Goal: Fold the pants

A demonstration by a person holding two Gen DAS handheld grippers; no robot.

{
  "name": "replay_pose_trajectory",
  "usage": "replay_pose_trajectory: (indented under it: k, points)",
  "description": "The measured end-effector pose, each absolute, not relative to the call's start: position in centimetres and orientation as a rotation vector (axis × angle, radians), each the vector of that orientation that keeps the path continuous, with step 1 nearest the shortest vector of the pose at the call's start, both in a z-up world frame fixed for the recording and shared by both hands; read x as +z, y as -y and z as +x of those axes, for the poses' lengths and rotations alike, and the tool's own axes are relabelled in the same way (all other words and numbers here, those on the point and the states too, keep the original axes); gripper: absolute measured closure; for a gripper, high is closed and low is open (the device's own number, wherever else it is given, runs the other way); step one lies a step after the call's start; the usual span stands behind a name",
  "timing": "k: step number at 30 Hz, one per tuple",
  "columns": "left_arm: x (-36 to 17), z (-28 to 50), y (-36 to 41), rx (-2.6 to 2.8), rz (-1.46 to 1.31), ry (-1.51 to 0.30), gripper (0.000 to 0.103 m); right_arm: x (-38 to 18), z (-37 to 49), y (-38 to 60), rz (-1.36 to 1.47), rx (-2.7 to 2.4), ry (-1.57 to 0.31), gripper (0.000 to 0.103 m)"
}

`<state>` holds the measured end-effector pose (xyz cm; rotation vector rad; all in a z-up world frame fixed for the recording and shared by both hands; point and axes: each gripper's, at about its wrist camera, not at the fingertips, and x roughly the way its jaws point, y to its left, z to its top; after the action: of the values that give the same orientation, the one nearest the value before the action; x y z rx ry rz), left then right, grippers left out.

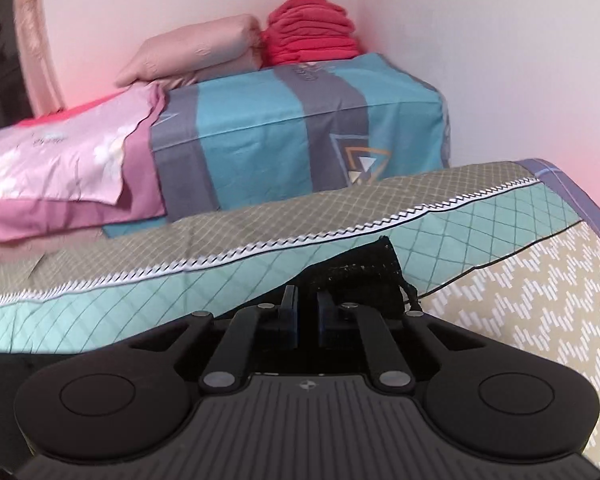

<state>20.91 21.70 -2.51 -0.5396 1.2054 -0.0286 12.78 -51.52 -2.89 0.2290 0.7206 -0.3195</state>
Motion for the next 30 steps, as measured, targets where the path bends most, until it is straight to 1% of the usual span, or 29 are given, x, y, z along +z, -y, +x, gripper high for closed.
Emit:
replay_pose_trajectory:
  k: [1, 2, 3, 4, 5, 6, 8, 9, 12, 15, 20, 23, 26, 27, 28, 29, 30]
  points:
    - [-2.8, 20.7, -21.6, -0.022, -0.529, -1.215, 0.000, -3.7, 13.3, 52.0, 0.243, -0.343, -0.750, 0.084]
    - [-3.0, 20.5, -21.6, -0.013, -0.521, -1.225, 0.000, -4.8, 14.1, 52.4, 0.245, -0.371, -0.819, 0.074]
    - [-3.1, 20.2, -21.5, -0.007, -0.513, -1.230, 0.000, -5.6, 14.8, 52.6, 0.224, -0.408, -0.903, 0.074]
    - [-3.1, 19.9, -21.5, -0.005, -0.507, -1.229, 0.000, -5.7, 14.7, 52.5, 0.208, -0.422, -0.916, 0.074]
    - [-2.9, 19.5, -21.5, -0.010, -0.498, -1.220, 0.000, -4.9, 14.0, 52.1, 0.212, -0.424, -0.875, 0.067]
    - [-2.7, 19.0, -21.5, -0.017, -0.483, -1.207, 0.000, -4.1, 13.3, 51.7, 0.217, -0.430, -0.842, 0.047]
    - [-2.3, 18.0, -21.5, -0.018, -0.440, -1.181, 0.000, -2.8, 12.0, 50.3, 0.194, -0.427, -0.793, 0.029]
    - [-2.1, 17.4, -21.5, -0.016, -0.418, -1.172, 0.000, -2.3, 11.7, 49.3, 0.158, -0.413, -0.780, 0.031]
    - [-2.1, 15.5, -21.6, -0.014, -0.381, -1.153, 0.000, -0.9, 11.4, 44.6, 0.003, -0.351, -0.739, 0.031]
    - [-2.6, 13.6, -21.9, -0.017, -0.376, -1.148, 0.000, 0.2, 12.1, 37.2, -0.070, -0.065, -0.691, 0.031]
    - [-3.5, 10.6, -23.1, -0.009, -0.417, -1.151, 0.000, 0.2, 14.2, 20.0, -0.214, 0.540, -0.659, 0.031]
    - [-3.9, 9.0, -23.7, 0.015, -0.433, -1.145, 0.000, -0.7, 14.5, 9.6, -0.318, 0.771, -0.629, 0.030]
    - [-4.2, 7.7, -23.9, 0.031, -0.437, -1.132, 0.000, -2.5, 14.3, 1.7, -0.439, 0.921, -0.579, 0.030]
    - [-4.4, 7.4, -23.9, 0.026, -0.439, -1.133, 0.000, -3.3, 14.4, -0.2, -0.486, 0.948, -0.580, 0.033]
    - [-4.5, 7.2, -23.9, 0.020, -0.438, -1.135, 0.000, -4.2, 14.6, -1.9, -0.534, 0.968, -0.579, 0.039]
    - [-4.7, 7.0, -23.9, 0.014, -0.433, -1.138, 0.000, -4.9, 14.9, -2.7, -0.568, 0.977, -0.578, 0.065]
    - [-4.8, 6.9, -23.9, 0.010, -0.425, -1.140, 0.000, -5.0, 15.4, -3.5, -0.586, 0.975, -0.589, 0.089]
